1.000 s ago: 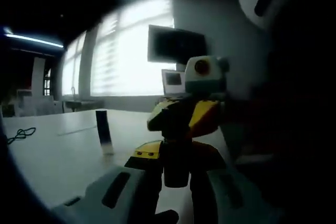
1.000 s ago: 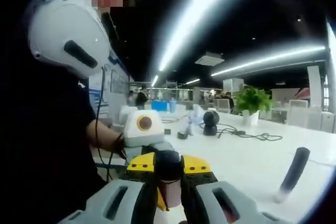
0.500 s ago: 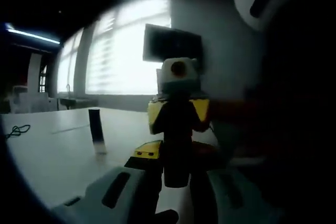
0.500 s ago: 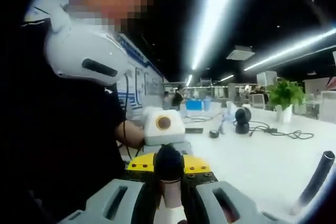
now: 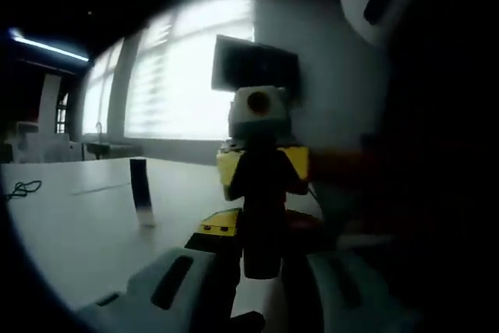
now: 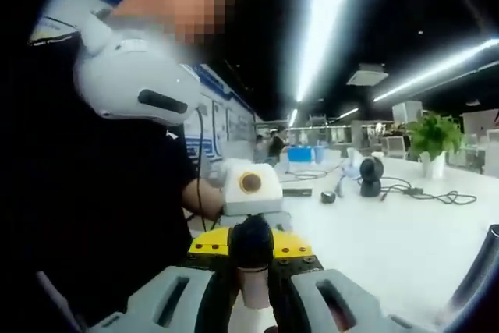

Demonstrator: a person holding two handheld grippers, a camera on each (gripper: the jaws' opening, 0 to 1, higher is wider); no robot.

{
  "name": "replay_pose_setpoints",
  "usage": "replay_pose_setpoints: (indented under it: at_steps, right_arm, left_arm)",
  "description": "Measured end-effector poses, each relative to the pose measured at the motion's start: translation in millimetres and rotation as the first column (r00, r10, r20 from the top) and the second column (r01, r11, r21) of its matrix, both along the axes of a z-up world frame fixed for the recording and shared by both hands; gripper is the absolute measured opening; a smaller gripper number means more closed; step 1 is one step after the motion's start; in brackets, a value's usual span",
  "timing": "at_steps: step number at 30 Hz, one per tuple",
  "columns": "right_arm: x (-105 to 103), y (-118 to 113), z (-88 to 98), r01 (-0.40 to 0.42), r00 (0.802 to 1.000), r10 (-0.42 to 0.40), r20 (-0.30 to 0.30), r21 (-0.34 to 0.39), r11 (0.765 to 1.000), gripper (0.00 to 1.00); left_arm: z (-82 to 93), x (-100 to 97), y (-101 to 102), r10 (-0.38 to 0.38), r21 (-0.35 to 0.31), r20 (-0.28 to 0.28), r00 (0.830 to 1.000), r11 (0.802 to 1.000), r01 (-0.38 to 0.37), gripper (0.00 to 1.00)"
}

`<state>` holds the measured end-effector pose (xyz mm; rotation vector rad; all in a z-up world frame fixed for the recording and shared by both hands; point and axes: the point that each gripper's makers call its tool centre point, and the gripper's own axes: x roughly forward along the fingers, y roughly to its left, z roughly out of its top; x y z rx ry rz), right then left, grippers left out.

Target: Pick up cosmetic bottle twist off cap place on table pick up cap screw tight cap place on table

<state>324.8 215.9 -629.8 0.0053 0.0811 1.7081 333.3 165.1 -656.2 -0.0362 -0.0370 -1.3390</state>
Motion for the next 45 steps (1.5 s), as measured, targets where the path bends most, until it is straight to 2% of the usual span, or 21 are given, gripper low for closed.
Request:
replay_pose_setpoints:
  at_steps: [3,6,7,9,10,12,17,21,24,27,29,32,34,36,37,38,40,42,43,45]
  right_arm:
    - [0.0,0.9,-0.5,-0.004,1.000,0.004,-0.004,0.000,1.000,0.11]
    - [2.4,2.1,2.0,0.008,1.000,-0.008,-0.002,0.007,1.000,0.12]
    - [2.9,2.1,3.6,0.009,1.000,-0.009,-0.012,0.013,1.000,0.15]
    - [4.3,3.1,6.6,0.019,1.000,-0.019,-0.019,0.029,0.999,0.33]
    - [5.6,4.0,7.0,0.029,0.999,-0.029,-0.019,0.031,0.999,0.38]
    - [16.5,6.2,5.6,0.105,0.994,-0.106,0.023,0.031,0.994,0.38]
    - [22.2,5.5,8.1,0.193,0.981,-0.193,-0.002,0.070,0.979,0.40]
    - [32.9,1.9,8.8,0.284,0.958,-0.285,0.002,0.086,0.955,0.43]
    - [38.8,-0.3,12.7,0.352,0.935,-0.353,-0.011,0.115,0.929,0.43]
    - [44.6,-2.9,19.5,0.430,0.900,-0.436,0.010,0.146,0.891,0.40]
    - [41.8,-2.8,28.5,0.442,0.896,-0.444,-0.029,0.167,0.881,0.40]
    - [40.9,-4.2,35.2,0.468,0.881,-0.472,-0.016,0.174,0.867,0.41]
    - [46.4,-8.1,37.4,0.525,0.848,-0.529,-0.033,0.181,0.831,0.40]
    - [46.8,-11.2,35.2,0.559,0.826,-0.561,-0.046,0.181,0.809,0.40]
    - [49.8,-14.6,32.0,0.601,0.798,-0.599,-0.065,0.170,0.781,0.39]
    - [46.5,-14.3,31.6,0.604,0.795,-0.603,-0.065,0.176,0.778,0.39]
    - [47.7,-17.7,26.1,0.651,0.757,-0.650,-0.066,0.151,0.744,0.39]
    - [46.5,-19.2,23.3,0.678,0.734,-0.676,-0.068,0.140,0.722,0.39]
    - [48.2,-21.5,22.0,0.699,0.713,-0.698,-0.060,0.136,0.702,0.39]
    - [48.1,-21.7,20.8,0.720,0.692,-0.718,-0.070,0.132,0.681,0.38]
  left_arm:
    - [-0.9,0.7,0.8,-0.001,0.009,0.012,1.000,1.000,0.001,0.10]
    - [2.1,3.8,2.5,0.004,-0.009,0.005,1.000,1.000,-0.004,0.10]
    - [3.6,5.4,3.3,0.005,-0.017,0.000,1.000,1.000,-0.005,0.10]
    - [3.3,10.9,4.9,0.015,-0.022,-0.005,1.000,1.000,-0.015,0.10]
    - [1.3,14.4,6.0,0.026,-0.018,-0.006,1.000,0.999,-0.026,0.10]
    - [-1.7,20.2,8.5,0.044,-0.015,-0.010,0.999,0.999,-0.044,0.10]
    - [-3.1,23.3,10.6,0.057,-0.028,-0.023,0.998,0.998,-0.058,0.10]
    - [-7.4,25.9,10.5,0.069,-0.025,-0.036,0.997,0.997,-0.070,0.10]
    - [-8.1,28.0,10.4,0.081,-0.019,-0.031,0.996,0.997,-0.081,0.10]
    - [-8.5,28.9,10.4,0.086,-0.014,-0.018,0.996,0.996,-0.086,0.10]
    - [-10.1,30.9,11.3,0.099,-0.008,-0.013,0.995,0.995,-0.099,0.10]
    - [-10.5,35.4,13.6,0.125,-0.004,-0.007,0.992,0.992,-0.125,0.10]
    - [-9.6,41.0,16.6,0.157,-0.005,-0.001,0.988,0.988,-0.157,0.10]
    - [-7.8,44.0,18.8,0.177,-0.011,0.001,0.984,0.984,-0.177,0.10]
    - [-4.6,44.5,19.6,0.186,-0.024,0.002,0.983,0.982,-0.186,0.10]
    - [-3.2,44.5,19.8,0.190,-0.028,0.002,0.982,0.981,-0.190,0.10]
    - [-2.3,45.2,19.4,0.203,-0.028,0.012,0.979,0.979,-0.203,0.10]
    - [-3.1,46.2,18.8,0.210,-0.026,0.015,0.978,0.977,-0.209,0.10]
    - [-3.6,47.2,18.5,0.216,-0.025,0.015,0.976,0.976,-0.216,0.10]
    - [-3.9,48.2,18.1,0.223,-0.024,0.014,0.975,0.975,-0.223,0.10]
